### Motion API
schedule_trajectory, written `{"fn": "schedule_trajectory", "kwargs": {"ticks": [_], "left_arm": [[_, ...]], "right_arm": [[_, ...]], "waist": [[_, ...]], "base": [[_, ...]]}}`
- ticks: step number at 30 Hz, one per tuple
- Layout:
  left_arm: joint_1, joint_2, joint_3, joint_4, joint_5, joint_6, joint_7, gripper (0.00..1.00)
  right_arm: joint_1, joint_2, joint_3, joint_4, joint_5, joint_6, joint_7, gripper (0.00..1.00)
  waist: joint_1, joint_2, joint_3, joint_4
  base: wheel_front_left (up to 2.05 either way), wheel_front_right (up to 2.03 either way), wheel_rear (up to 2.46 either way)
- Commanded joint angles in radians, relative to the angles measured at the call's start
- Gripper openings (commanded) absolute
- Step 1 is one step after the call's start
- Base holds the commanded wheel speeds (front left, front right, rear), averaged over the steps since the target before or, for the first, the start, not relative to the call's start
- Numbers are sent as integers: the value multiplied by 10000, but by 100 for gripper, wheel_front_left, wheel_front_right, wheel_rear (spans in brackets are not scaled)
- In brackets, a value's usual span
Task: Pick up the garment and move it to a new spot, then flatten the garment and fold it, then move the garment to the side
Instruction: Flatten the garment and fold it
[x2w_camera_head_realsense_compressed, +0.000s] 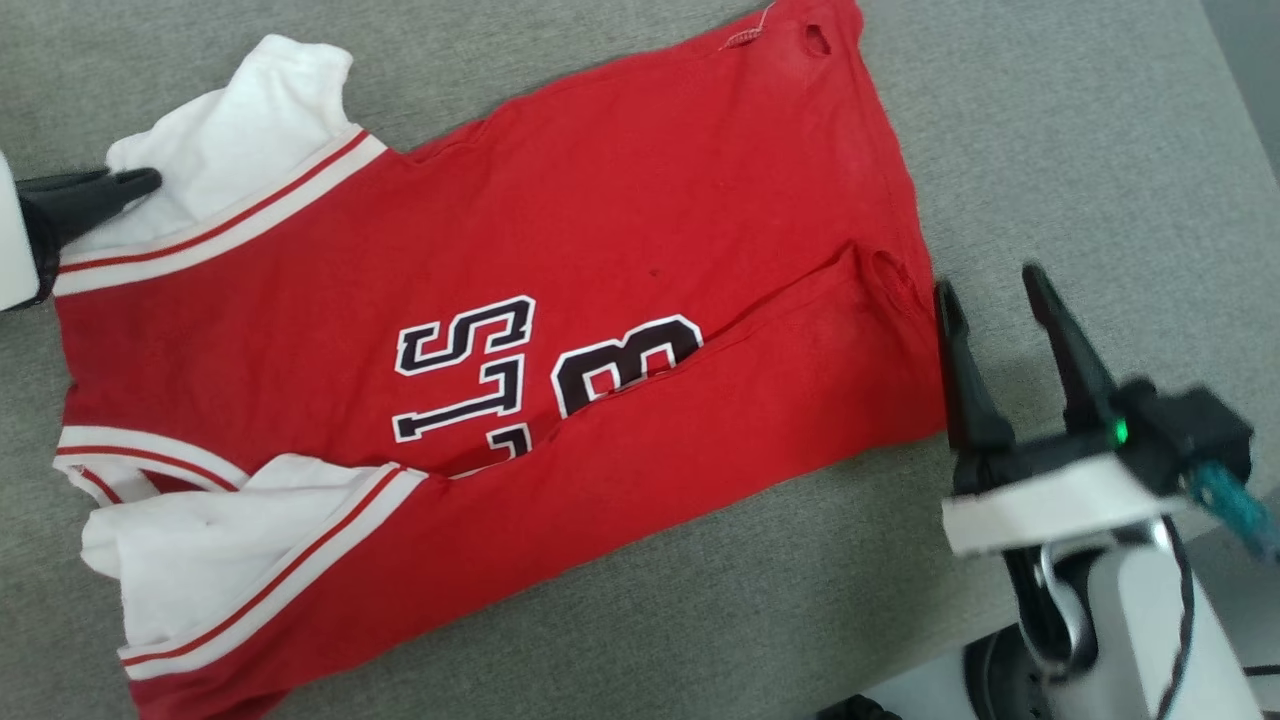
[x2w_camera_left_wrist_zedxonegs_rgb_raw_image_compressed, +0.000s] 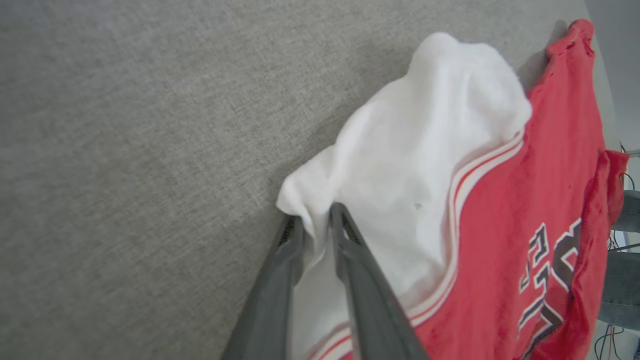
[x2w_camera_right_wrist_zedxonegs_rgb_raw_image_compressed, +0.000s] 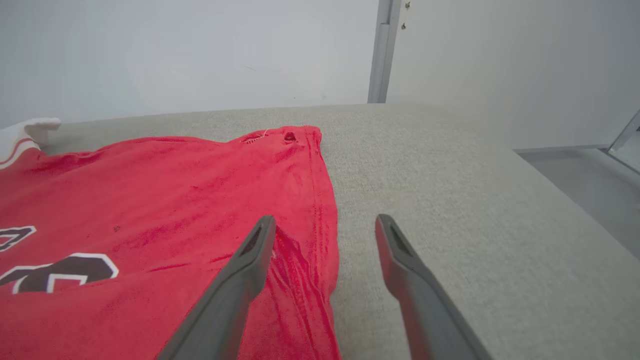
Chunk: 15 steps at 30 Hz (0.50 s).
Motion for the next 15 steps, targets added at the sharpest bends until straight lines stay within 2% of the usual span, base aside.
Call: {"fn": "schedule_trajectory", "kwargs": {"ticks": [1,5,9,15], "left_arm": [[64,-151,-104,-65,96,24,-84,0],[-66,-291,-77,-302,288,24,-348,0],[-282,-540,-61,-618,467,24,-524,0],[-492,-849,-103,-982,565,24,-811,0]], "right_arm": [[-428,23,24,-9,-259,-4,211,100],[-1533,-8,89,184,-618,-4,1657,100],[-3065,-456,237,768,-570,-4,3723,100],[-5275,-1192,17,2321,-112,-4,6012,100]], "waist": [[0,0,27,61],[0,0,77,293],[0,0,255,665],[0,0,506,1257]], "base": [[0,0,0],[0,0,0],[0,0,0],[0,0,0]]}}
